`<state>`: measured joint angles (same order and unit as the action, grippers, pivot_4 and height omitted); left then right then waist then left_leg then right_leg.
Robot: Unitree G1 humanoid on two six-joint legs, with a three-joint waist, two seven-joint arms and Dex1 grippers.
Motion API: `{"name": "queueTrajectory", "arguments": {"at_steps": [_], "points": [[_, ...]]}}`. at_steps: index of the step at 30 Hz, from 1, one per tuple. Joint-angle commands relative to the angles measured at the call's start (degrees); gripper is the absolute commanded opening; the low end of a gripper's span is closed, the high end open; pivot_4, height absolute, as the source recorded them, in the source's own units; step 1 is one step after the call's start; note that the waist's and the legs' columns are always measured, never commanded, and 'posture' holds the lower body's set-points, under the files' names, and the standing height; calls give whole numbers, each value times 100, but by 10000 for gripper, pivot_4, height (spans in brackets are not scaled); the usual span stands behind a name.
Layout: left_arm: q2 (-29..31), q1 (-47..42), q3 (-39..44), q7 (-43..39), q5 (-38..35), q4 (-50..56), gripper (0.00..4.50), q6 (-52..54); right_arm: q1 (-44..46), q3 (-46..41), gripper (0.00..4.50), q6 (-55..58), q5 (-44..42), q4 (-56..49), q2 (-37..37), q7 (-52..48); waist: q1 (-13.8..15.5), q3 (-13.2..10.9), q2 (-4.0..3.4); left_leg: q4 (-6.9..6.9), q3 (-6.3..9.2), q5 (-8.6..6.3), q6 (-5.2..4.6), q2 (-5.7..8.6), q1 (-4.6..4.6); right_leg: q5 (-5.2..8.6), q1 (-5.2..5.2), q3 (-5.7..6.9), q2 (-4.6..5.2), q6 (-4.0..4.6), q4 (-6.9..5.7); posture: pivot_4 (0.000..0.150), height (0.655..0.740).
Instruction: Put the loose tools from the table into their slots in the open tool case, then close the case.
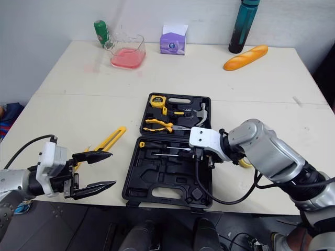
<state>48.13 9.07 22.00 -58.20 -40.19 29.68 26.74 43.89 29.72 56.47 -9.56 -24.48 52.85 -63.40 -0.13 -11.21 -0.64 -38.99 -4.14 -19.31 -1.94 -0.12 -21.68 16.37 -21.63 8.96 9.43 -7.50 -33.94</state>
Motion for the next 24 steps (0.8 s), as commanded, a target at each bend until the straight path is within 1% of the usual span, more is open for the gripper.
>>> {"name": "queueTrajectory", "arguments": {"at_steps": [1, 6, 8, 9, 13, 20, 23, 24], "points": [[-7, 31, 122, 41, -121, 219, 45000, -6, -56, 70, 9799, 74, 52, -93, -131, 107, -2, 0, 1, 0, 0, 0, 0, 0, 1, 0, 1, -1, 0, 0, -1, 1500, 7400], [-24, 110, 129, 56, -126, 285, 45000, -9, -99, 128, 9799, 68, 118, -86, -171, 185, -1, 2, 3, 0, 0, 1, 1, 0, 4, 0, 2, -2, 0, 0, -4, 1500, 7400], [-27, 121, 123, 59, -131, 294, 45000, -17, -124, 174, 19942, 14, 138, -115, -102, 126, 0, 3, 4, -1, 0, 1, 1, 0, 4, 0, 3, -2, 0, 0, -3, 1500, 7400], [-26, 123, 123, 57, -131, 295, 45000, -21, -131, 165, 23119, 8, 146, -110, -112, 138, 1, 3, 5, -1, 0, 1, 1, 0, 4, 0, 3, -2, 0, 0, -3, 1500, 7400], [-11, 102, 139, 20, -130, 243, 45000, -43, -68, -74, 42821, 10, 42, -138, -150, 155, 1, 3, 6, -1, 0, 1, 1, 0, 5, 0, 4, -1, 0, 0, -4, 1500, 7400], [-33, 18, 107, 40, -124, 187, 45000, -59, 18, -417, 42821, -17, -180, -106, 153, -128, 1, 2, 4, 0, 0, 0, 1, 1, 3, 0, 3, -1, 1, 0, 0, 1500, 7400], [-56, -90, 112, 81, -174, 155, 45000, -41, -197, -937, 42821, -169, -505, 128, 390, -376, 25, 2, 5, 0, 1, 0, 0, 1, 2, 0, 3, 0, 1, 0, 2, 1500, 7400], [-58, -127, 116, 85, -192, 149, 45000, -34, -376, -1188, 42821, -436, -567, 286, 456, -413, 26, 2, 5, 0, 2, 0, 0, 1, 2, 0, 5, 2, 1, 0, 2, 1500, 7400]]}}
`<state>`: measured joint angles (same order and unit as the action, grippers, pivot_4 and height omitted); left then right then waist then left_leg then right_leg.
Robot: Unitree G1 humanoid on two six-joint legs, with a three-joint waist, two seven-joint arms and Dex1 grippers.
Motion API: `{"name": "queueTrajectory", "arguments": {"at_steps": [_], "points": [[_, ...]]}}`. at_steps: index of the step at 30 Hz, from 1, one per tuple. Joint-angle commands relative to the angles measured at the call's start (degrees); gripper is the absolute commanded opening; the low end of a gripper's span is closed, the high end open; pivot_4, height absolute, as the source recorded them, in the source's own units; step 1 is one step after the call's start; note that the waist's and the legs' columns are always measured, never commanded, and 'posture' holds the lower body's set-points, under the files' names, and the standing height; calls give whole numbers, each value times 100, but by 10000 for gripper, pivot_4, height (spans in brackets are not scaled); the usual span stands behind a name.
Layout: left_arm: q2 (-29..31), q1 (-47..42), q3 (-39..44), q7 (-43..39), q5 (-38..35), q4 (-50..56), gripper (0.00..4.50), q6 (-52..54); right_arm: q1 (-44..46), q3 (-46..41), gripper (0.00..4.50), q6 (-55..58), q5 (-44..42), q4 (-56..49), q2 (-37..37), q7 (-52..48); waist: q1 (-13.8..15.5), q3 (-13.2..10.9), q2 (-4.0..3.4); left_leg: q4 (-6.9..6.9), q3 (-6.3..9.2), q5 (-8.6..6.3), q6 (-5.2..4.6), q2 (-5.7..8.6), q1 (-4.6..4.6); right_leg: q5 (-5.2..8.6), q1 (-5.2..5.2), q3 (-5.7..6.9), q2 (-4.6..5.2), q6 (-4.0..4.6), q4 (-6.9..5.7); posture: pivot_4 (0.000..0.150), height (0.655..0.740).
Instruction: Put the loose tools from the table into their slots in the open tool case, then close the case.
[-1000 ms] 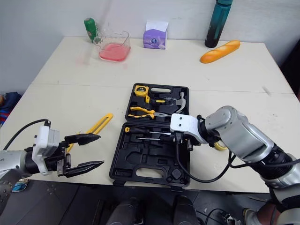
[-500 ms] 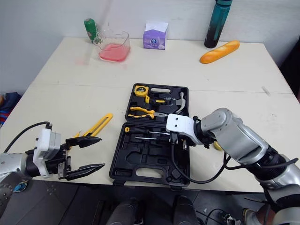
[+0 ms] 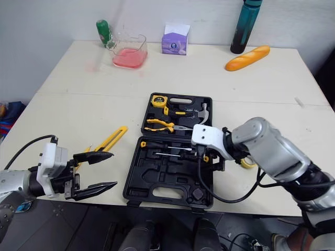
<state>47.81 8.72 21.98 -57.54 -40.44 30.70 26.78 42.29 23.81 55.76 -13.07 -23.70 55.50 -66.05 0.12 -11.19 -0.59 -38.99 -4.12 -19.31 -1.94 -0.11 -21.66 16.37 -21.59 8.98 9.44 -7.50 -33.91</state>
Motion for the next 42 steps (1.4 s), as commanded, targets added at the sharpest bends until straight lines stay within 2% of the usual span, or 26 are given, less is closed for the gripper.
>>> {"name": "queueTrajectory", "arguments": {"at_steps": [1, 3, 6, 9, 13, 16, 18, 19, 20, 23, 28, 42], "points": [[-22, -119, 122, 26, -189, 50, 45000, -13, -383, -807, 42821, -629, -270, 336, 211, -172, 2, 0, 2, 0, 0, -1, -1, 0, 0, 0, 1, 0, 0, 0, 1, 1500, 7400], [-35, -171, 135, 44, -215, 42, 45000, 2, -837, -1413, 42821, -1320, -532, 577, 54, -251, 8, 1, 4, 0, 0, -1, -2, 2, 0, 0, 3, 1, 0, 0, 3, 1500, 7400], [-32, -213, 111, 60, -228, 24, 45000, 16, -1279, -1828, 42821, -1915, -655, 800, -70, -292, -4, 0, 4, 3, -3, -1, -3, 2, 0, 0, 3, 1, -1, -1, 2, 1500, 7400], [-19, -265, 57, 42, -196, -15, 45000, 13, -1898, -2411, 42821, -2636, -1168, 1114, -478, -528, -18, 0, 6, 2, -9, -1, -3, -1, 4, 0, 3, -1, -2, -1, -3, 1500, 7400], [12, -302, 51, 15, -183, -47, 45000, 23, -2222, -2654, 42821, -3145, -1486, 1266, -879, -724, -15, -2, 2, 0, -10, 1, -4, -1, 10, -1, 9, -5, -4, -1, -7, 1500, 7400], [24, -347, 33, 56, -185, -11, 45000, 64, -2386, -2596, 33882, -3280, -1672, 1297, -1179, -793, -17, -2, 2, -1, -13, 2, -5, -2, 14, -1, 8, -9, -3, -1, -10, 1500, 7400], [21, -329, 36, 79, -168, 32, 45000, 86, -2418, -2456, 24185, -3518, -1547, 1353, -1367, -727, -15, -2, 2, 0, -11, 2, -4, -3, 15, -1, 8, -8, -3, -1, -11, 1500, 7400], [19, -315, 41, 82, -160, 48, 45000, 91, -2420, -2417, 17888, -3570, -1511, 1367, -1413, -709, -14, -2, 2, 0, -11, 2, -4, -3, 15, -1, 7, -8, -3, -1, -11, 1500, 7400], [15, -308, 35, 107, -138, 80, 45000, 92, -2373, -2299, 14577, -3687, -1422, 1439, -1535, -683, -13, -2, 2, 0, -11, 2, -4, -2, 14, -1, 7, -8, -3, -1, -10, 1500, 7400], [-13, -386, -29, 221, -66, 116, 45000, 76, -2111, -2012, 346, -4023, -1123, 1779, -1886, -527, -25, -2, 3, 0, -12, 2, -4, -1, 14, -1, 8, -9, -2, -1, -10, 1500, 7400], [-22, -299, -34, 260, -119, 212, 45000, 102, -1909, -1687, 346, -4441, -760, 2262, -2082, -588, -13, -2, 2, 0, -12, 3, -1, -1, 15, 0, 4, -10, -3, 0, -15, 1500, 7400], [-71, 61, 99, 347, -157, 453, 45000, 56, -1635, -1368, 346, -4477, -598, 2685, -2350, -554, -23, -2, 1, 0, -11, 3, -1, -2, 15, 0, 4, -10, -3, 0, -14, 1500, 7400]]}}
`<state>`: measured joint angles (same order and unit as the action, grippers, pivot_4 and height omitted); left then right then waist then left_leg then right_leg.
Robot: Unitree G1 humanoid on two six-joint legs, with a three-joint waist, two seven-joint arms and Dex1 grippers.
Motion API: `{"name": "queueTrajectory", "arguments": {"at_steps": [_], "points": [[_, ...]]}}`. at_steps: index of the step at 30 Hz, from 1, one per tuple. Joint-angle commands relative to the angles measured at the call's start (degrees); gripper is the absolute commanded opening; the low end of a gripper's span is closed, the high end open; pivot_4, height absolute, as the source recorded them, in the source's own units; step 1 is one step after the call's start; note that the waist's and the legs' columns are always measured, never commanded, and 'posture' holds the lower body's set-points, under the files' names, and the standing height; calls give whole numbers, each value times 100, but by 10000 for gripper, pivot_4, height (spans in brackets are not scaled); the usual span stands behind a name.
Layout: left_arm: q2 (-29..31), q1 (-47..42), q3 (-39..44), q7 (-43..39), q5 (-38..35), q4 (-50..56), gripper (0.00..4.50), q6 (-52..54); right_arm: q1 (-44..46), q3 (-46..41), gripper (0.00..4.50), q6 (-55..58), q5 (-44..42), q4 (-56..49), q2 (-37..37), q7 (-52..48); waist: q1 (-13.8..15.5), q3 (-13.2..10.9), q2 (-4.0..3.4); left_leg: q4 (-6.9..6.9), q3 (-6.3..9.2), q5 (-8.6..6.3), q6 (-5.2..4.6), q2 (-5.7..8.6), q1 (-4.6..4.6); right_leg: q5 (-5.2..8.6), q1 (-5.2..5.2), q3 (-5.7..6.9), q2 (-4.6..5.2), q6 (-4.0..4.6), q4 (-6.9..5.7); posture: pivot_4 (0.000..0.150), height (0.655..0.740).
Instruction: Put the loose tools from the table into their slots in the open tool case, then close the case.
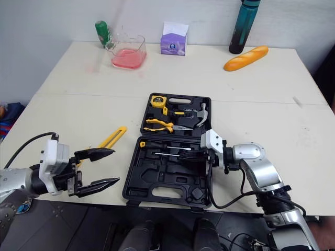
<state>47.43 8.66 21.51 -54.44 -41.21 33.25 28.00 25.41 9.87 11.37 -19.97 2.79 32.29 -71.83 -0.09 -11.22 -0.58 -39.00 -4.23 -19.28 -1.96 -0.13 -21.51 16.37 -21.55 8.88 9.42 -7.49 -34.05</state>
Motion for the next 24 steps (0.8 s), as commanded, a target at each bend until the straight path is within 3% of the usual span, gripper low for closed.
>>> {"name": "queueTrajectory", "arguments": {"at_steps": [1, 12, 24], "points": [[-37, 77, 149, 43, -82, 208, 45000, -66, 58, 41, 346, -52, 122, 65, -33, 36, -1, 0, 0, 0, 0, 0, 0, 0, 1, 0, 0, 0, 0, 0, -1, 1500, 7400], [-55, 123, 147, 188, 3, 239, 45000, -146, 247, 404, 346, -124, 677, 757, -196, 239, -15, 4, 4, 0, -1, -1, 2, -2, 9, 1, 3, -3, -1, 1, -4, 1500, 7400], [-77, 283, 203, 318, 67, 295, 45000, -185, 339, 892, 346, 625, 1062, 917, -186, 510, -52, 46, 37, 0, -10, -3, 13, -13, 40, 10, 12, -18, -2, 19, -28, 1500, 7400]]}}
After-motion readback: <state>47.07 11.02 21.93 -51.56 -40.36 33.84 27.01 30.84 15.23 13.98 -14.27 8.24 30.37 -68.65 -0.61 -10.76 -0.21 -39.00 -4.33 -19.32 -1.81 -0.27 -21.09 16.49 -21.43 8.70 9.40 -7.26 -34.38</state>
